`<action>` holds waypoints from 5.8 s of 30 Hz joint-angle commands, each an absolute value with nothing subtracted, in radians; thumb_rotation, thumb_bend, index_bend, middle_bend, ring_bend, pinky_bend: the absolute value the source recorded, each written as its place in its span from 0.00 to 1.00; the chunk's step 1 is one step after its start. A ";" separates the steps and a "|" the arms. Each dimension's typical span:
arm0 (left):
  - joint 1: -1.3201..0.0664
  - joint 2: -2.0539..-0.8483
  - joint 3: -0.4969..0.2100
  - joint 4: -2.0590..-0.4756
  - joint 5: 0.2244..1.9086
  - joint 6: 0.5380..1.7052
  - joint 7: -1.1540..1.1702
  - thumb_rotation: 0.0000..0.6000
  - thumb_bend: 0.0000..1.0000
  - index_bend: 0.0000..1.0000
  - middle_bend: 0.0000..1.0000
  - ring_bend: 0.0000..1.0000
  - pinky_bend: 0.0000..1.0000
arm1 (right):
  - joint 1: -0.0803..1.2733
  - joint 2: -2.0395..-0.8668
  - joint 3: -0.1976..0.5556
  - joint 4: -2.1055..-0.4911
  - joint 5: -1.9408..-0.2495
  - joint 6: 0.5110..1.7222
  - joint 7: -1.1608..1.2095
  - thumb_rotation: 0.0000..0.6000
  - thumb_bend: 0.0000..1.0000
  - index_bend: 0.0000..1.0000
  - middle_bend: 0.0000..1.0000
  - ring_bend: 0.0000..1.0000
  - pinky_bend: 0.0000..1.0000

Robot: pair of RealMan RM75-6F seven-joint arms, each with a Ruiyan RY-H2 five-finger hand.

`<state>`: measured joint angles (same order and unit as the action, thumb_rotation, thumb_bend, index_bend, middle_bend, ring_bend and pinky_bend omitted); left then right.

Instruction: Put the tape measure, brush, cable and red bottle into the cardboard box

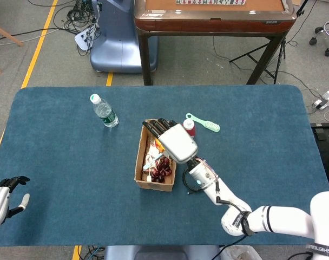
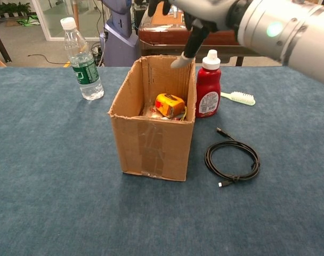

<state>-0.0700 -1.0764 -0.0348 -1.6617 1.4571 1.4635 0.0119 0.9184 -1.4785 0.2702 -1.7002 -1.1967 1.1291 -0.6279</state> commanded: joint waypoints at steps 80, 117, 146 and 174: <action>-0.066 -1.077 -0.049 -1.653 1.433 1.466 0.001 1.00 0.35 0.34 0.41 0.35 0.55 | 1.011 -1.854 0.313 -0.499 -0.916 0.390 -0.100 1.00 0.97 0.25 1.00 1.00 1.00; -0.062 -1.076 -0.048 -1.661 1.439 1.474 0.017 1.00 0.35 0.34 0.41 0.35 0.55 | 0.846 -1.633 0.202 -0.887 -1.005 0.476 -0.108 1.00 0.97 0.25 1.00 1.00 1.00; -0.061 -1.075 -0.048 -1.660 1.437 1.473 0.017 1.00 0.35 0.34 0.41 0.35 0.55 | 0.836 -1.594 0.173 -0.992 -1.010 0.556 -0.132 1.00 0.97 0.25 1.00 1.00 1.00; -0.061 -1.081 -0.045 -1.660 1.445 1.476 0.031 1.00 0.35 0.34 0.41 0.35 0.55 | 0.696 -1.383 0.035 -1.305 -1.091 0.658 -0.158 1.00 0.97 0.25 1.00 1.00 1.00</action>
